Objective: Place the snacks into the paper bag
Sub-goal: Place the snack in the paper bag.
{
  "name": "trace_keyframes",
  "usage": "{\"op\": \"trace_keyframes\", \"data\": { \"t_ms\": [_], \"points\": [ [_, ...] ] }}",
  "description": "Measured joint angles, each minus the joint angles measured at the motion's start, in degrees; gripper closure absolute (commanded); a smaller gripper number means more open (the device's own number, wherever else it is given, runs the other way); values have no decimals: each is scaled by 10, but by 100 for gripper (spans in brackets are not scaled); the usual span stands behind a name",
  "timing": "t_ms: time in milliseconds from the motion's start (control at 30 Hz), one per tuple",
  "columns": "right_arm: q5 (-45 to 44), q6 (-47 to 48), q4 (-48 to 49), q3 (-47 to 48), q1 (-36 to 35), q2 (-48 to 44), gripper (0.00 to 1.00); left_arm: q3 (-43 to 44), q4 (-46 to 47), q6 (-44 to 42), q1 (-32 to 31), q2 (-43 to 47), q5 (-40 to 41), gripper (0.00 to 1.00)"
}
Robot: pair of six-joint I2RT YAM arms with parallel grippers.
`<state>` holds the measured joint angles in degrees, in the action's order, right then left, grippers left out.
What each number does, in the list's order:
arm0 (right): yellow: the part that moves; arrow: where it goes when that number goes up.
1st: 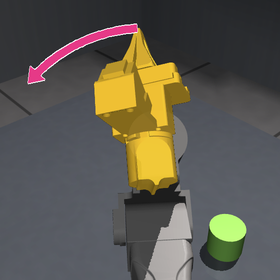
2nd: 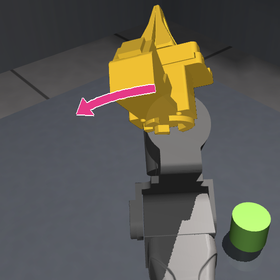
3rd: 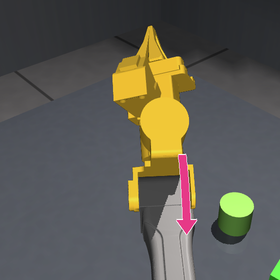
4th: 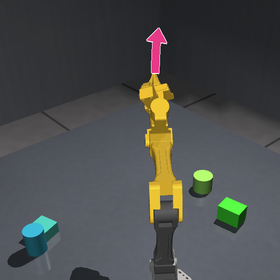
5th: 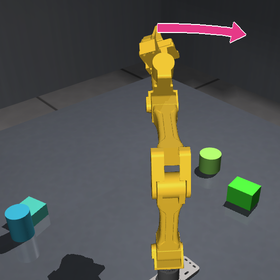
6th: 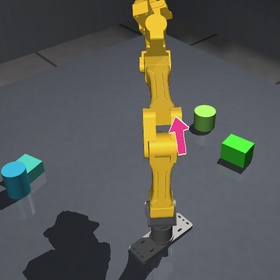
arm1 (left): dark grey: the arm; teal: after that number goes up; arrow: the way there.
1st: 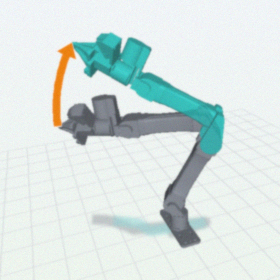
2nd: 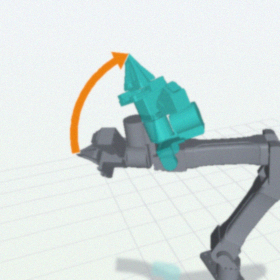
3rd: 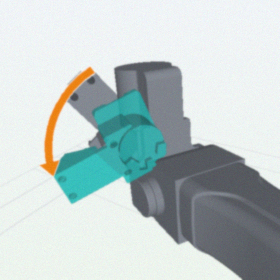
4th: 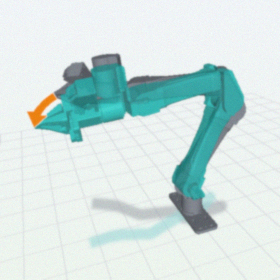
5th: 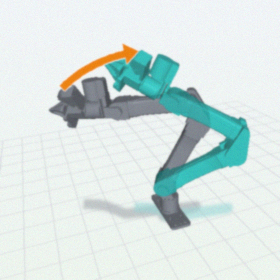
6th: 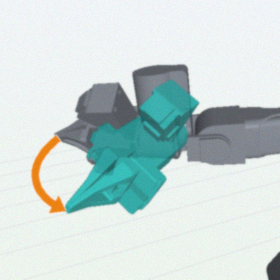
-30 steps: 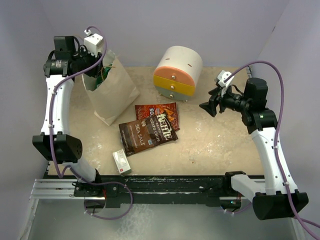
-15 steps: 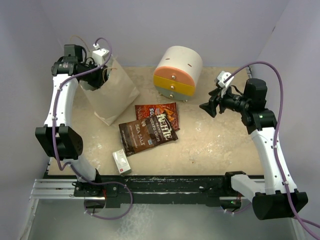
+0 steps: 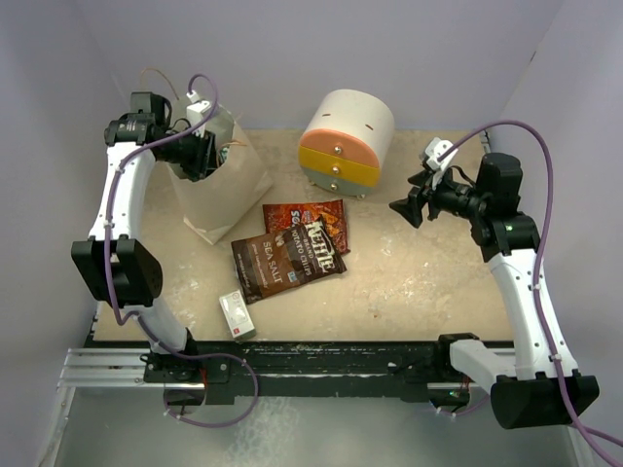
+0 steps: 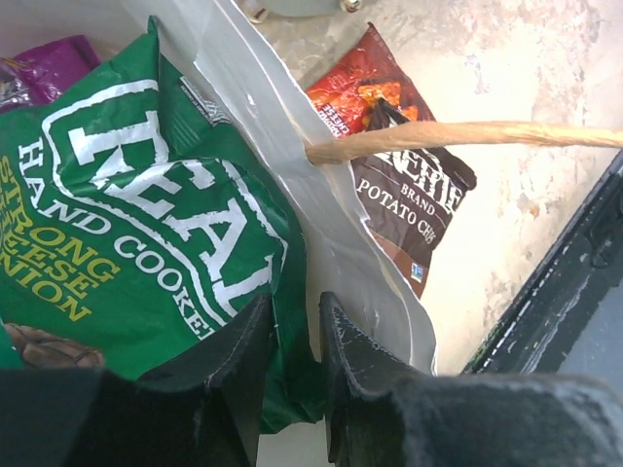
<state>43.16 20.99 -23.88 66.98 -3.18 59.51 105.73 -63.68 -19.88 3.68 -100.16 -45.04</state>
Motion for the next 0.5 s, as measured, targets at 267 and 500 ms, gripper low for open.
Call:
{"op": "trace_keyframes", "data": {
  "t_ms": [267, 500],
  "points": [
    [1, 0, 2, 0, 3, 0, 26, 2, 2, 4, -1, 5, 25, 57],
    [1, 0, 4, 0, 3, 3, 26, 22, 58, -7, -1, 46, 126, 47]
  ]
}}
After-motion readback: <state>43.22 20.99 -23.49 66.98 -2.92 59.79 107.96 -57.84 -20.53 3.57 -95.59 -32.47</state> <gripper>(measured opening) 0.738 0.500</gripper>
